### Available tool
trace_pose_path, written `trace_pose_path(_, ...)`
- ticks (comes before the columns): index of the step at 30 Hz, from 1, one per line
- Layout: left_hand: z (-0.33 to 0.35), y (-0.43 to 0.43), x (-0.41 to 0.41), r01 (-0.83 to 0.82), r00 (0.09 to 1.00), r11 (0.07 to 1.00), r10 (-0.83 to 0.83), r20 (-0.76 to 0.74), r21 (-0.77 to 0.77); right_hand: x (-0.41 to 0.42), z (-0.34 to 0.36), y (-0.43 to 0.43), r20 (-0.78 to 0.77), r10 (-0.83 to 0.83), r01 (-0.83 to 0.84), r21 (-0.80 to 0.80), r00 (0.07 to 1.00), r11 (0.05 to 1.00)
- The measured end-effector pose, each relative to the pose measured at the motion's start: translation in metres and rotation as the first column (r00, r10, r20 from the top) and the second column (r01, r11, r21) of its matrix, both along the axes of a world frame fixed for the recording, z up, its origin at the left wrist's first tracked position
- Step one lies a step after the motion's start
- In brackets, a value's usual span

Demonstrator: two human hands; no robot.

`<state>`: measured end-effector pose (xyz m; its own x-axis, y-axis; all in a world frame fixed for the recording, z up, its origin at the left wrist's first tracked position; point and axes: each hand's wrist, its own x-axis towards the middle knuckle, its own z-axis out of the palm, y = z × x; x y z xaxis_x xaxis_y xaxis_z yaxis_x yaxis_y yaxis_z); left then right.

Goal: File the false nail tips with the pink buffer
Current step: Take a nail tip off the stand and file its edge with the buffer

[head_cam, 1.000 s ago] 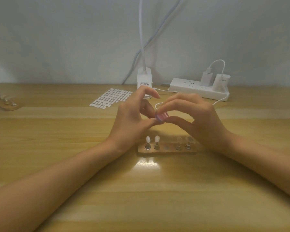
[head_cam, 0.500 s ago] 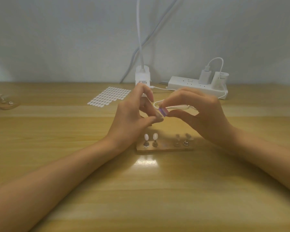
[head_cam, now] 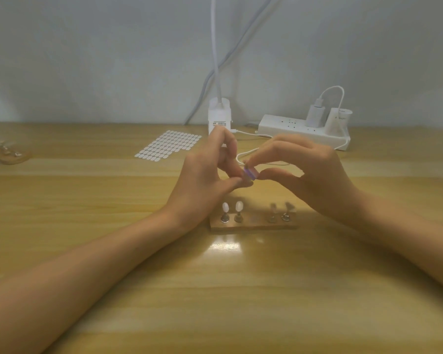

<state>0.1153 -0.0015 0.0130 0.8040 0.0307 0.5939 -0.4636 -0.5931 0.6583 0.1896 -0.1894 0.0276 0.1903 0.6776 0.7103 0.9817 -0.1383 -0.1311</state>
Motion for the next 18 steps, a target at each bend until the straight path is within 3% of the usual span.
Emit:
trace_pose_path(5,0.0,0.0005,-0.0015,0.007,1.0,1.0,-0.007,-0.004,-0.009,0.0022,-0.002,-0.003,-0.046,-0.035,0.033,-0.037,0.998,0.999)
trace_pose_path(9,0.0008,0.0004,-0.001,0.016,1.0,1.0,-0.016,-0.012,-0.007,-0.0024,-0.0015,0.0013,0.084,-0.03,0.031,-0.014,0.996,0.999)
trace_pose_path(18,0.0015,0.0008,-0.0022,0.0,1.0,0.999,-0.001,-0.018,-0.048,0.0042,-0.0018,-0.002,0.068,-0.084,0.088,-0.063,0.994,0.994)
